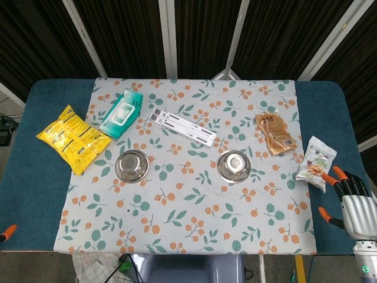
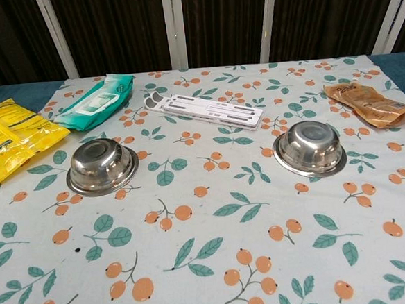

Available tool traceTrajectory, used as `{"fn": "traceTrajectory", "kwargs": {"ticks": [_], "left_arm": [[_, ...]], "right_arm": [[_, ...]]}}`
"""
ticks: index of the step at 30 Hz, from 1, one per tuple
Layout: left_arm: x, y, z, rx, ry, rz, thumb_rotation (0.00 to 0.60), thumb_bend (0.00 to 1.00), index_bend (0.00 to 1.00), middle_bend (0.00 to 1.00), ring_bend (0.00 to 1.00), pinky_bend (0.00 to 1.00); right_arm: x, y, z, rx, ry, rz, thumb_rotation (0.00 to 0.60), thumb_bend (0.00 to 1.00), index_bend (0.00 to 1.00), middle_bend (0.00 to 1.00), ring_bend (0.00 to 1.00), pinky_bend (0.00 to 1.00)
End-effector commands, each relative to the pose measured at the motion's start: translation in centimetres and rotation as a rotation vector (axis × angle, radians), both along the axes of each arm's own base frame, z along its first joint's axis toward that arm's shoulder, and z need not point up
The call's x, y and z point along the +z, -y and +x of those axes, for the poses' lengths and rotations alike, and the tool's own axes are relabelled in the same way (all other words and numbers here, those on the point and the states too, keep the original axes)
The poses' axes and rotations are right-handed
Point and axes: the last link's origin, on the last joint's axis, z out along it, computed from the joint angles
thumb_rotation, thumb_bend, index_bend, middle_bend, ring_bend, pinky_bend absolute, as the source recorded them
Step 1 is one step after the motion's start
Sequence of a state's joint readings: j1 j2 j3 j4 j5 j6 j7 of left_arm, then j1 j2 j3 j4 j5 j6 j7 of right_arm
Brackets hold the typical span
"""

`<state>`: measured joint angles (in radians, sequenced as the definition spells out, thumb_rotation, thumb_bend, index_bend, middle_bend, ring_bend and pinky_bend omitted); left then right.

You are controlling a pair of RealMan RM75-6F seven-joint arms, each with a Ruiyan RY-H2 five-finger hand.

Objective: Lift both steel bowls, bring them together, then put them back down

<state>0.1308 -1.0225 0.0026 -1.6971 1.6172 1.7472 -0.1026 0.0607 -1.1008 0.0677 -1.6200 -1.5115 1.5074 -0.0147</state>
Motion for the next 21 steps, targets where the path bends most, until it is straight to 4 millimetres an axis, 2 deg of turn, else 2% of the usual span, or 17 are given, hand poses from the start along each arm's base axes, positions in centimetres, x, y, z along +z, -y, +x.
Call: {"fn": "traceTrajectory", "kwargs": {"ticks": [1, 18, 21], "left_arm": [[0.0, 0.0, 0.0, -0.001, 0.000, 0.000, 0.600, 0.07, 0.15, 0.00, 0.00, 0.22], [-0.6, -0.4, 0.2, -0.036, -0.010, -0.016, 0.600, 0.05, 0.15, 0.00, 0.00, 0.21], [-0.7, -0.5, 0.1, -0.036, -0.011, -0.017, 0.600, 0.05, 0.15, 0.00, 0.00, 0.21]], "right_arm": [[0.0, 0.0, 0.0, 0.000, 0.000, 0.001, 0.600, 0.25, 0.25, 0.11, 0.09, 0.11], [-0.6, 0.0, 0.0, -0.012, 0.064, 0.030, 0.600, 0.25, 0.25, 0.11, 0.09, 0.11], [-1.1, 0.1, 0.2, -0.009, 0.120, 0.051, 0.600, 0.19, 0.24, 0.11, 0.09, 0.11]]}}
